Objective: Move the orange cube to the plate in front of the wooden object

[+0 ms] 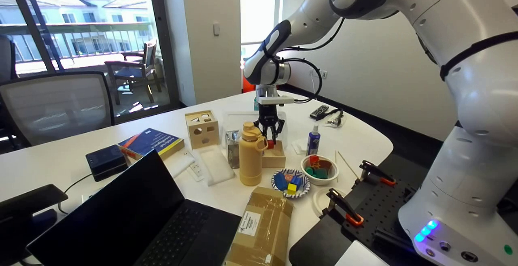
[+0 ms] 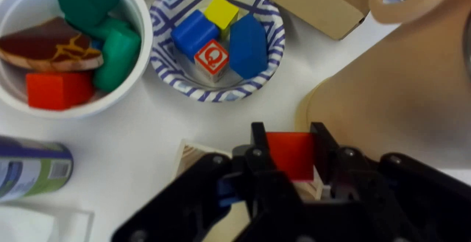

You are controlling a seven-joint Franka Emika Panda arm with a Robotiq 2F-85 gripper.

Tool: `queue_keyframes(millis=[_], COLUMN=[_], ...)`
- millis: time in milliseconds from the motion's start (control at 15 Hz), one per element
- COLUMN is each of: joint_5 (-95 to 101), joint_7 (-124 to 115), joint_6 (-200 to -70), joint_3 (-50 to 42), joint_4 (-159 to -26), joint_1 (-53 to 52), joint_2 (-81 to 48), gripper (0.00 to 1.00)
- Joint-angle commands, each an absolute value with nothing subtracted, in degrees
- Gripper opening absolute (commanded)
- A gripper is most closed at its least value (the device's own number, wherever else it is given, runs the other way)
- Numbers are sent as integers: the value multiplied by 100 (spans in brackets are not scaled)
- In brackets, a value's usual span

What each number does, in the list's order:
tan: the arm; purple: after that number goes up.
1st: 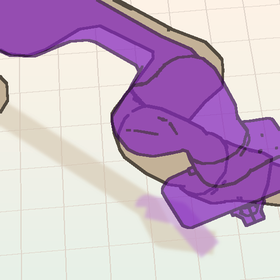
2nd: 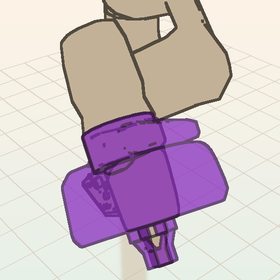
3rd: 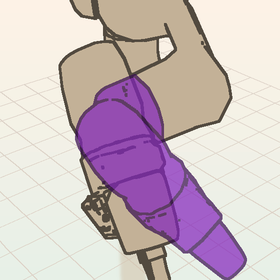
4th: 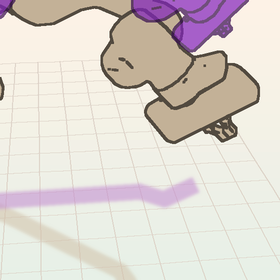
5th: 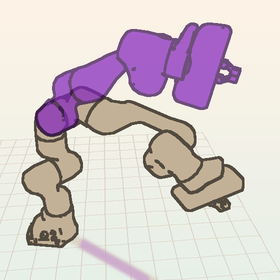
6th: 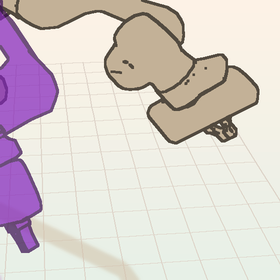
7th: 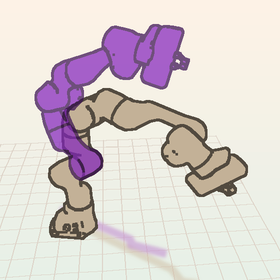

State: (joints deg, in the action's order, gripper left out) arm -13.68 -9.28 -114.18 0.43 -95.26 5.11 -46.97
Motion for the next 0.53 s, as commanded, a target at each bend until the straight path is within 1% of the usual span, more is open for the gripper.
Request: queue_keyframes(millis=[0, 267, 467], joint_5=[-1823, -2114, -2187], joint_7=[-1504, -2212, -2545], joint_6=[-11979, -12851, -13123], joint_3=[-48, -221, -278], joint_4=[-10915, -12064, -12551], joint_1=[364, 170, 101], joint_2=[-3872, -3337, -3153], gripper=[8, 8, 8])
